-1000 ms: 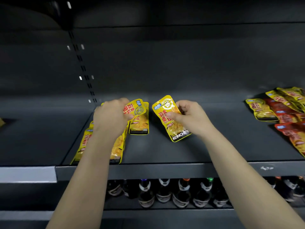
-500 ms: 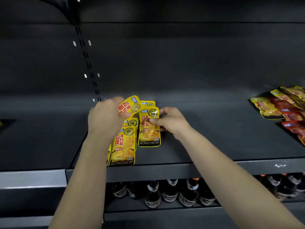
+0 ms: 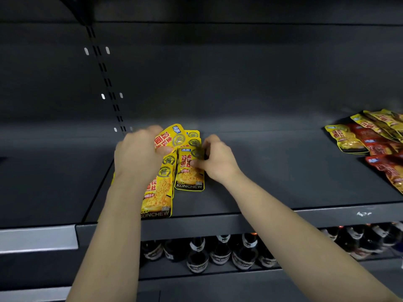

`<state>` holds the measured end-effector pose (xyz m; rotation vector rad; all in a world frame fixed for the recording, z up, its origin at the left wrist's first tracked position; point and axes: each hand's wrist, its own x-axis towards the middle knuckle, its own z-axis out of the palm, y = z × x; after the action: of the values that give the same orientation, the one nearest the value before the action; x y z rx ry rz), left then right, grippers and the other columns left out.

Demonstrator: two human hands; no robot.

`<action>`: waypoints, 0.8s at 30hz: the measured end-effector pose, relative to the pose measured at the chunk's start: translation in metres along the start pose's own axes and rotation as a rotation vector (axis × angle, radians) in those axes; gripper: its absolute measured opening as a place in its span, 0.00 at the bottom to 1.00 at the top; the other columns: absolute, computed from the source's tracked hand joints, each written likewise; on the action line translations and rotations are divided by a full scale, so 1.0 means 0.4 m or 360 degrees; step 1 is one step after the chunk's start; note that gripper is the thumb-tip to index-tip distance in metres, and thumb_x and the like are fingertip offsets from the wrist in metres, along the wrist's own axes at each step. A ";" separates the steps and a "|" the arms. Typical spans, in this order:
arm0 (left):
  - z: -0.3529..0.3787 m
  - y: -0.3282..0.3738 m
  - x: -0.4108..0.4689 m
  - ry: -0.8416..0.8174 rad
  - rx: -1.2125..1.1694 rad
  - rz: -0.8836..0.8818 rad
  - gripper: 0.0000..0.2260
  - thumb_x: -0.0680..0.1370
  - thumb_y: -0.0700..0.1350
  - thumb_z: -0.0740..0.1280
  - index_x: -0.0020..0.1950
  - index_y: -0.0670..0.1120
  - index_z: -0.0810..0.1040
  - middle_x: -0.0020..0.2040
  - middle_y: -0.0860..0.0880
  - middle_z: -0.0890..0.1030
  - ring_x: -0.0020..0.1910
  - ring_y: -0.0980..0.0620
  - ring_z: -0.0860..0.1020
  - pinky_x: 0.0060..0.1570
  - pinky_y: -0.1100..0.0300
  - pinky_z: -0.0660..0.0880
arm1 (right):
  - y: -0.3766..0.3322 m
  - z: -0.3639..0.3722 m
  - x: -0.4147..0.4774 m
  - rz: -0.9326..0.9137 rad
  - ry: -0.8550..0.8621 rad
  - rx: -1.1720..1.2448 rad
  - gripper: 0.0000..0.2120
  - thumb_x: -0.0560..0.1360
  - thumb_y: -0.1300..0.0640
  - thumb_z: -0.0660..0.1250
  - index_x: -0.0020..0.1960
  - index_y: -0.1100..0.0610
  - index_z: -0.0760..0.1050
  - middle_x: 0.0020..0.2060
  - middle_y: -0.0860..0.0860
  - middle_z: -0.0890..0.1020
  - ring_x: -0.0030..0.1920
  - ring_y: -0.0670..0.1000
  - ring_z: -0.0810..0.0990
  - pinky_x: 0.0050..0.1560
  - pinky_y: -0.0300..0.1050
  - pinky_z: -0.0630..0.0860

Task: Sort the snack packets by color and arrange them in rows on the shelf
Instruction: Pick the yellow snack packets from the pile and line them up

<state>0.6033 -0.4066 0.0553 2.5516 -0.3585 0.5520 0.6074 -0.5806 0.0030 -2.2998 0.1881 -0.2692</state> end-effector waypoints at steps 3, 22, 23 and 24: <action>0.005 0.002 -0.002 0.0021 0.0004 0.0027 0.14 0.74 0.51 0.72 0.56 0.47 0.77 0.43 0.45 0.82 0.46 0.39 0.78 0.47 0.48 0.76 | 0.004 -0.005 -0.002 -0.0071 0.0049 0.0046 0.23 0.65 0.52 0.80 0.50 0.51 0.67 0.50 0.50 0.75 0.50 0.51 0.74 0.46 0.42 0.68; 0.017 0.057 -0.038 -0.0296 -0.1704 -0.0309 0.06 0.75 0.38 0.71 0.50 0.44 0.81 0.44 0.48 0.85 0.42 0.52 0.84 0.42 0.58 0.80 | -0.038 -0.065 -0.056 -0.0469 -0.0242 0.1175 0.13 0.69 0.64 0.74 0.52 0.64 0.77 0.46 0.60 0.84 0.46 0.57 0.83 0.51 0.55 0.81; 0.013 0.052 -0.038 -0.0312 -0.1661 -0.0268 0.07 0.75 0.38 0.71 0.52 0.43 0.81 0.45 0.47 0.86 0.43 0.51 0.84 0.44 0.56 0.80 | -0.041 -0.072 -0.056 -0.0460 -0.0235 0.1120 0.13 0.69 0.63 0.75 0.51 0.66 0.78 0.47 0.63 0.84 0.46 0.60 0.83 0.52 0.57 0.81; 0.006 0.044 -0.037 -0.0339 -0.1587 -0.0216 0.07 0.75 0.39 0.71 0.53 0.44 0.81 0.45 0.47 0.86 0.45 0.49 0.84 0.46 0.55 0.80 | -0.045 -0.078 -0.056 -0.0453 -0.0239 0.1059 0.13 0.69 0.62 0.75 0.51 0.66 0.79 0.46 0.64 0.84 0.46 0.61 0.83 0.52 0.58 0.80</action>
<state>0.5849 -0.4207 0.0540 1.6393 -0.3973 0.0043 0.5789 -0.5856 0.0338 -1.6664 -0.2741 -0.2539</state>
